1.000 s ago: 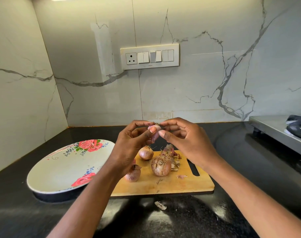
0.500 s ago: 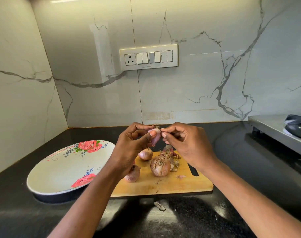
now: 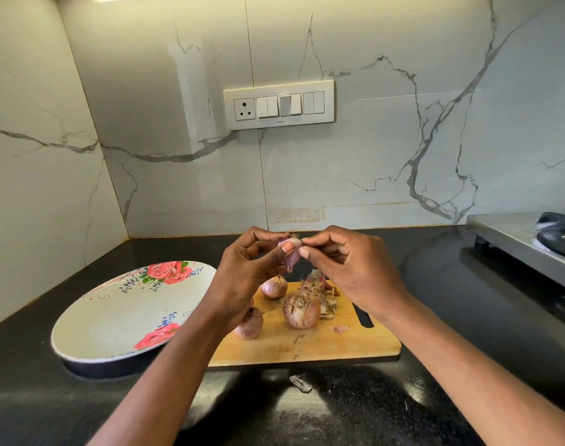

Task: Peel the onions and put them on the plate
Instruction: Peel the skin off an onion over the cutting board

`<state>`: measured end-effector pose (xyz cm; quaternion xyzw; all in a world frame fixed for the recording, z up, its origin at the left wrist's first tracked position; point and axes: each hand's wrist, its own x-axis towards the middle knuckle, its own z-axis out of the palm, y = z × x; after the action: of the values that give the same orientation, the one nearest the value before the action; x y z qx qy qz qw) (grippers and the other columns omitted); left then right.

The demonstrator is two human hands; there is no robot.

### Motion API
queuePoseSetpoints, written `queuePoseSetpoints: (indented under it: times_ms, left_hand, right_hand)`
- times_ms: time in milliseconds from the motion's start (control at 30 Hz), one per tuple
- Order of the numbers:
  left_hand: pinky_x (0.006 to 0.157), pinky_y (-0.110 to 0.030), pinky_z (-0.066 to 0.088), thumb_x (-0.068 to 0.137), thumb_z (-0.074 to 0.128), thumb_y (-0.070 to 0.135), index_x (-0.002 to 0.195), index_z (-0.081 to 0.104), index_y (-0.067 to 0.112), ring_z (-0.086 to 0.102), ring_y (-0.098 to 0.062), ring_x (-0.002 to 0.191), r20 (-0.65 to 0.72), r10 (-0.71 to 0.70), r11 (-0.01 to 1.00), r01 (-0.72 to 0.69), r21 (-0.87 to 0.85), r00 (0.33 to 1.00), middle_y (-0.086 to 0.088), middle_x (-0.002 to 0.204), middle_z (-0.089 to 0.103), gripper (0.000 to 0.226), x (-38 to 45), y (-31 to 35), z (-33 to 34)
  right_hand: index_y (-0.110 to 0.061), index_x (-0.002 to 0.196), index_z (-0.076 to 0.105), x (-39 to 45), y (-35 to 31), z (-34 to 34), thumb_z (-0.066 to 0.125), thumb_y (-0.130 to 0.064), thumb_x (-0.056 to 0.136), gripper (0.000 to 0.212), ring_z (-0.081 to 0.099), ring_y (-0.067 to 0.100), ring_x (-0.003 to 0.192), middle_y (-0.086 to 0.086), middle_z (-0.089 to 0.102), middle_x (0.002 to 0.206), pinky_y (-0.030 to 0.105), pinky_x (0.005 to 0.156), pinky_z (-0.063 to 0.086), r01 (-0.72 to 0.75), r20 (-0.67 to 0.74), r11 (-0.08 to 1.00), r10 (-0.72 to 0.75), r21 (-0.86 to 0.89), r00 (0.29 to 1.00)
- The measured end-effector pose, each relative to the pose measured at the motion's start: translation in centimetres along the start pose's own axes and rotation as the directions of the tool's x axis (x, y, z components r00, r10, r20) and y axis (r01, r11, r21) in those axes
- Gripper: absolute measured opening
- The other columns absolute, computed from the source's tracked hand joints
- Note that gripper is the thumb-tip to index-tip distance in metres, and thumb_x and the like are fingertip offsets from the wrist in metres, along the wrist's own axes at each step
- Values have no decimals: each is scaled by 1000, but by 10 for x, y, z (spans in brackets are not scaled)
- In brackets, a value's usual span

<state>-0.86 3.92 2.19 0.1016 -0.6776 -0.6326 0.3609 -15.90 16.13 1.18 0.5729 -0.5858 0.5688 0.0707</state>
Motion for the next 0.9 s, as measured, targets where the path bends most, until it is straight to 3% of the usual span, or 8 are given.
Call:
queuePoseSetpoints:
  times_ms: [267, 433, 633, 900]
  left_hand:
    - [82, -30, 58, 79, 72, 23, 102, 68, 11, 73, -23, 101, 5, -7, 1000, 7, -13, 1000, -10, 109, 76, 27, 0, 1, 2]
    - [82, -31, 58, 79, 72, 24, 103, 68, 12, 73, -24, 99, 7, -3, 1000, 3, -4, 1000, -12, 108, 76, 27, -1, 1, 1]
    - [83, -32, 59, 80, 70, 25, 102, 68, 13, 72, -24, 100, 23, 6, 1000, -6, 29, 1000, -10, 109, 76, 25, -1, 2, 0]
    - [86, -36, 59, 80, 71, 27, 103, 69, 14, 71, -28, 105, 6, 9, 998, -9, 58, 1000, -10, 110, 75, 26, 0, 1, 0]
  right_hand:
    - [-11, 100, 78, 0, 1, -1, 74, -13, 90, 11, 74, 10, 75, -5, 76, 85, 35, 68, 63, 13, -20, 1000, -13, -16, 1000]
    - [-11, 103, 77, -1, 0, -1, 79, -19, 86, 19, 74, 3, 83, -5, 78, 93, 28, 71, 63, 0, 9, 1000, 0, 10, 1000]
    - [-10, 98, 78, -1, 0, 0, 76, -15, 89, 10, 73, 8, 73, -5, 77, 84, 31, 64, 62, 13, -20, 1000, -14, -25, 1000]
    - [-16, 101, 76, -1, -1, 0, 71, -14, 93, 10, 74, 8, 80, -6, 76, 84, 35, 74, 63, -38, -11, 999, 38, -9, 999]
